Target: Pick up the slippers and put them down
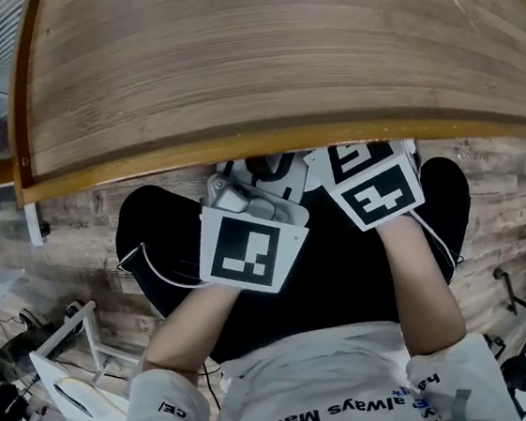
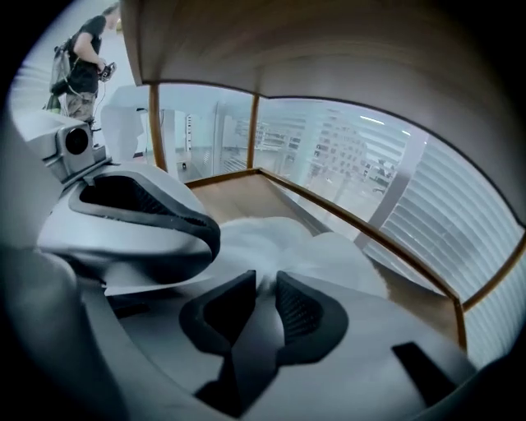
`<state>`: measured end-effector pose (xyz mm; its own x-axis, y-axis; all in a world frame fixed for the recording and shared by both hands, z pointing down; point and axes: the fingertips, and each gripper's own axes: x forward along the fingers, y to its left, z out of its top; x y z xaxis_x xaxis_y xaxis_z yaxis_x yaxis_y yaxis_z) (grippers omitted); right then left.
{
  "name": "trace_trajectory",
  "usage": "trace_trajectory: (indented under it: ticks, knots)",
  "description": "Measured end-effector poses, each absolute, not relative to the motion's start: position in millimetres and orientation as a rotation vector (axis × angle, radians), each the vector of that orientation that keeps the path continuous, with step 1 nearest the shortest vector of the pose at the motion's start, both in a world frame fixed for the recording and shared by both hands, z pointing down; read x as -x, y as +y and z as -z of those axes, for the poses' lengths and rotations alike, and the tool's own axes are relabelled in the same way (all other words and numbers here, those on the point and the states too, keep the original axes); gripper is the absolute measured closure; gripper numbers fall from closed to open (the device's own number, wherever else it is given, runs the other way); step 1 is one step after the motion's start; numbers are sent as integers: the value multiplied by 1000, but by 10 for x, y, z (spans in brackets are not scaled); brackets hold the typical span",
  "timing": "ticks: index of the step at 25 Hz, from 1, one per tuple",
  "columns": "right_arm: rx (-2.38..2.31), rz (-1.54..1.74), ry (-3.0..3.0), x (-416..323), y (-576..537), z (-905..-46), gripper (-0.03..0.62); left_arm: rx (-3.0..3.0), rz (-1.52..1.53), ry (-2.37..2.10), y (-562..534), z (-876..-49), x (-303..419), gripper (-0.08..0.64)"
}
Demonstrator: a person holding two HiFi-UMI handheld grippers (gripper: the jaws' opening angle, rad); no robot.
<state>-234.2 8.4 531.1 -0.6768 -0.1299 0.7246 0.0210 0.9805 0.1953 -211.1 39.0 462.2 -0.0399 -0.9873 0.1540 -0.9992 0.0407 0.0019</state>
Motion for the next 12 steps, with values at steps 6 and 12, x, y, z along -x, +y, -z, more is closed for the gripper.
trace_trajectory:
  ticks: [6,12]
  knots:
    - [-67,309,-2300,2342,104,-5302,554,-2088,-133,-2201,439,-4599,2153,546]
    - [-64,307,-2345,2232,124,-5134,571,-2016,-58,-2252,535,-4545,2291,546]
